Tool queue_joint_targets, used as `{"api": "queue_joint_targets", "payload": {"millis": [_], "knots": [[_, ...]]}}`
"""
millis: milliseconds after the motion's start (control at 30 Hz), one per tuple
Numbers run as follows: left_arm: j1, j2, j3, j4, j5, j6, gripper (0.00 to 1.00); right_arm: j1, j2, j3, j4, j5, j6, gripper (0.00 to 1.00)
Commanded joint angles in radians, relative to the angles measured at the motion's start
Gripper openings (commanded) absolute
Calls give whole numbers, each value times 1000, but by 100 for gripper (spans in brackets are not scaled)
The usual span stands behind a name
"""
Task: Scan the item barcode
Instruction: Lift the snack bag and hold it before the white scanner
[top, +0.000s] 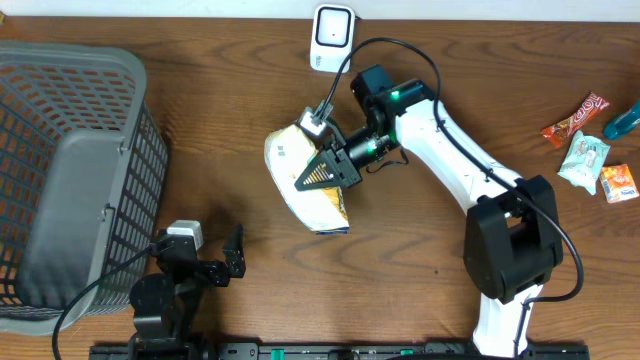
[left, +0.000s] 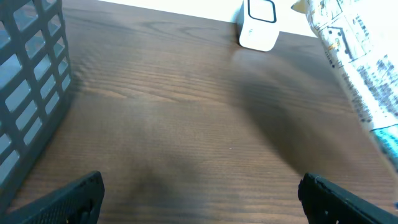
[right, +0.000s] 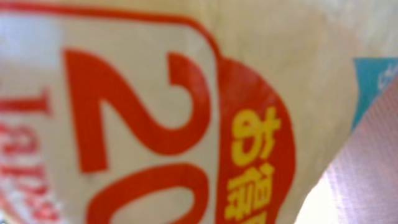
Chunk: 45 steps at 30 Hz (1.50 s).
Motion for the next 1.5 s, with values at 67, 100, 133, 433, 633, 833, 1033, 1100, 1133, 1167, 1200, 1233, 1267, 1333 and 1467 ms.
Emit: {"api": "queue_joint_targets", "payload": {"millis": [67,100,133,433,633,833,1033,1100,1133,1167,1200,1233,1267,1333,1467], "knots": [[6,-5,-15,-18,12,-9,100,33,-13,-3,2,-39,-229,1],[6,-5,-15,-18,12,-9,100,33,-13,-3,2,-48,-243,1],[6,-5,-15,-18,12,-9,100,33,-13,-3,2,-55,-253,1],[6,-5,-15,-18,12,-9,100,27,-13,-3,-7,-35,-272,1],[6,-5,-15,-18,12,-9,100,27,-13,-3,53,444,-1,1],[6,-5,-15,-18,12,-9,100,28,-13,-3,258,1246,474,1],[6,-5,-15,-18,12,-9,100,4,20,-1,483,1432,466,1],[6,-5,-15,-18,12,-9,100,-10,67,26,542,1437,419,1],[6,-5,-15,-18,12,-9,100,-12,94,52,552,1448,404,1],[6,-5,-15,-18,12,-9,100,-13,131,93,556,1471,387,1],[6,-5,-15,-18,12,-9,100,-13,159,127,555,1484,371,1],[6,-5,-15,-18,12,-9,100,-13,195,176,552,1503,351,1],[6,-5,-15,-18,12,-9,100,-13,241,237,546,1531,331,1],[6,-5,-15,-18,12,-9,100,-23,361,424,512,1574,291,1],[6,-5,-15,-18,12,-9,100,-59,528,719,431,1574,283,1]]}}
